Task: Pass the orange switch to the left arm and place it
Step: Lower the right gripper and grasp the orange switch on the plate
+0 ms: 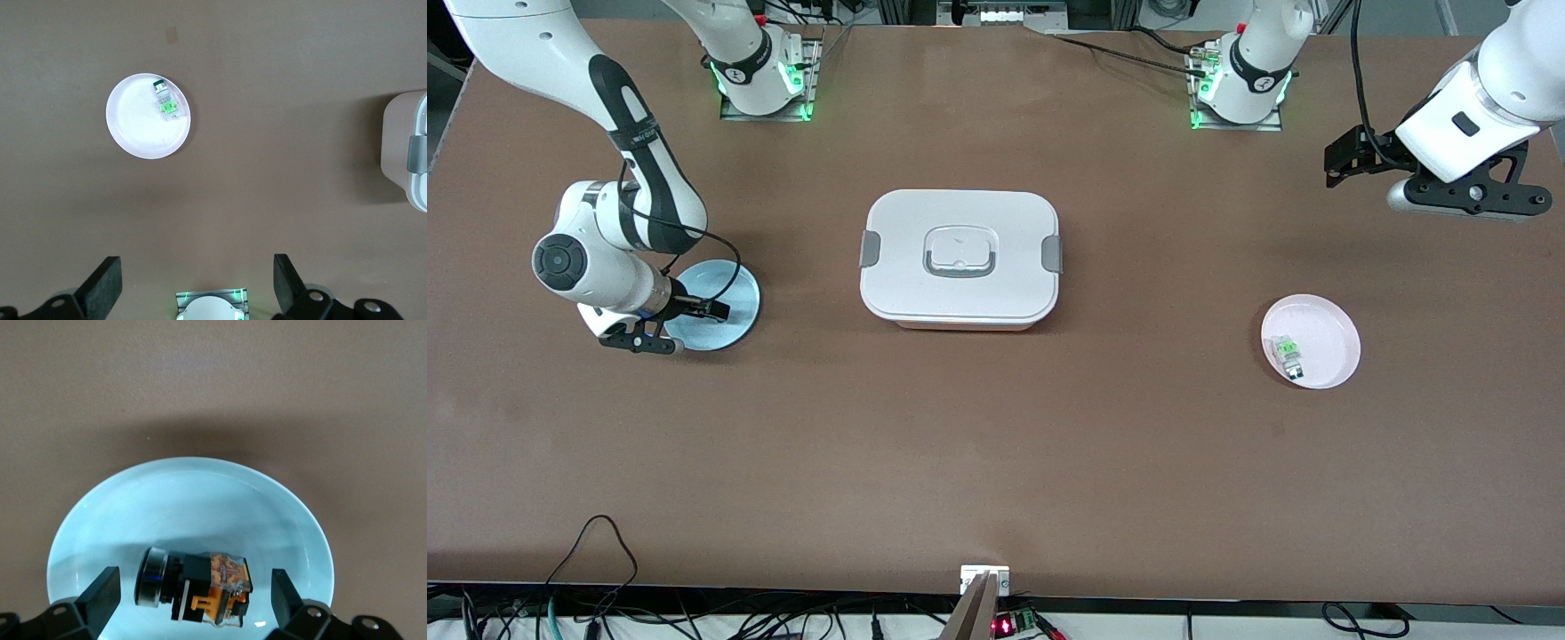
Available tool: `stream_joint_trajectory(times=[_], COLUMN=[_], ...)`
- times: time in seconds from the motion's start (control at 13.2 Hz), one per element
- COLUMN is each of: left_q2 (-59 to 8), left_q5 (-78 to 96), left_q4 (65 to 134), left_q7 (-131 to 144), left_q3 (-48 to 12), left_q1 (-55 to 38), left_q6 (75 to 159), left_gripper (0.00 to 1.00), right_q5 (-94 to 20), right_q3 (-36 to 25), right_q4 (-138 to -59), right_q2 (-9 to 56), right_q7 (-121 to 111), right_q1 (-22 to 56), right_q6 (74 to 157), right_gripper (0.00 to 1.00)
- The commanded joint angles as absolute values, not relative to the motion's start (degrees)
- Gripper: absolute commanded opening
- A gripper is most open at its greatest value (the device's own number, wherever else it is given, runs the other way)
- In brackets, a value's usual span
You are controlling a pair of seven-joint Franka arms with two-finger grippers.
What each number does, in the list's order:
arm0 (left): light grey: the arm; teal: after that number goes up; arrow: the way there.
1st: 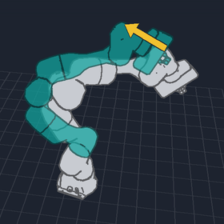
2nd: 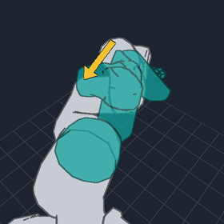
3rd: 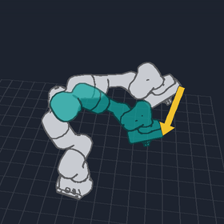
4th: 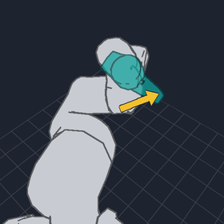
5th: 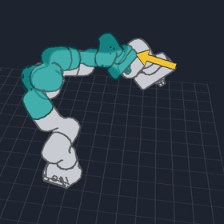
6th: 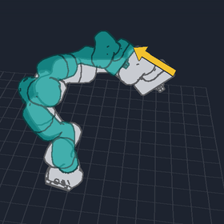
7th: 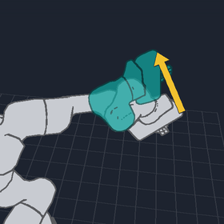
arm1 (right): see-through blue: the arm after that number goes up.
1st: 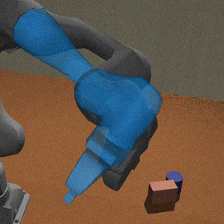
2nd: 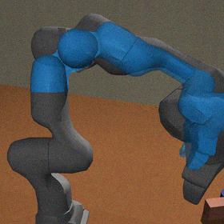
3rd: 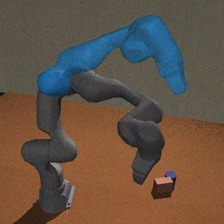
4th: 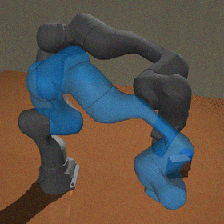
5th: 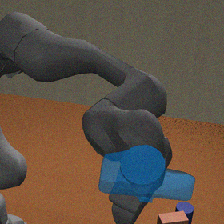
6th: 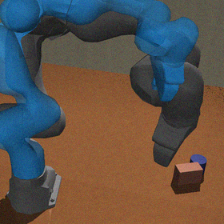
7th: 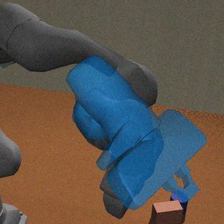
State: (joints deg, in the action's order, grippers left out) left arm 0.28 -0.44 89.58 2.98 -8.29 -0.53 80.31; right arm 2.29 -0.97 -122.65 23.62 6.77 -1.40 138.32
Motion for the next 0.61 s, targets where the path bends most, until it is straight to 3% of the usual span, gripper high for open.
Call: stream_joint_trajectory(times=[0.0, 0.53], left_q2=[-0.26, -0.26], left_q5=[-1.93, -1.93], left_q4=[87.98, 87.98], left_q7=[1.93, 1.93], left_q3=[-8.53, -8.53], left_q1=[-0.53, -0.44], left_q6=[79.28, 79.28], left_gripper=[1.0, 1.0], right_q5=[2.9, 2.37], right_q3=[-0.79, -1.14], right_q4=[-124.45, -124.19], right_q2=[23.47, 25.14], right_q7=[8.09, 8.09], right_q1=[-1.76, -2.55], right_q6=[139.04, 140.8], right_gripper=[1.0, 1.0])
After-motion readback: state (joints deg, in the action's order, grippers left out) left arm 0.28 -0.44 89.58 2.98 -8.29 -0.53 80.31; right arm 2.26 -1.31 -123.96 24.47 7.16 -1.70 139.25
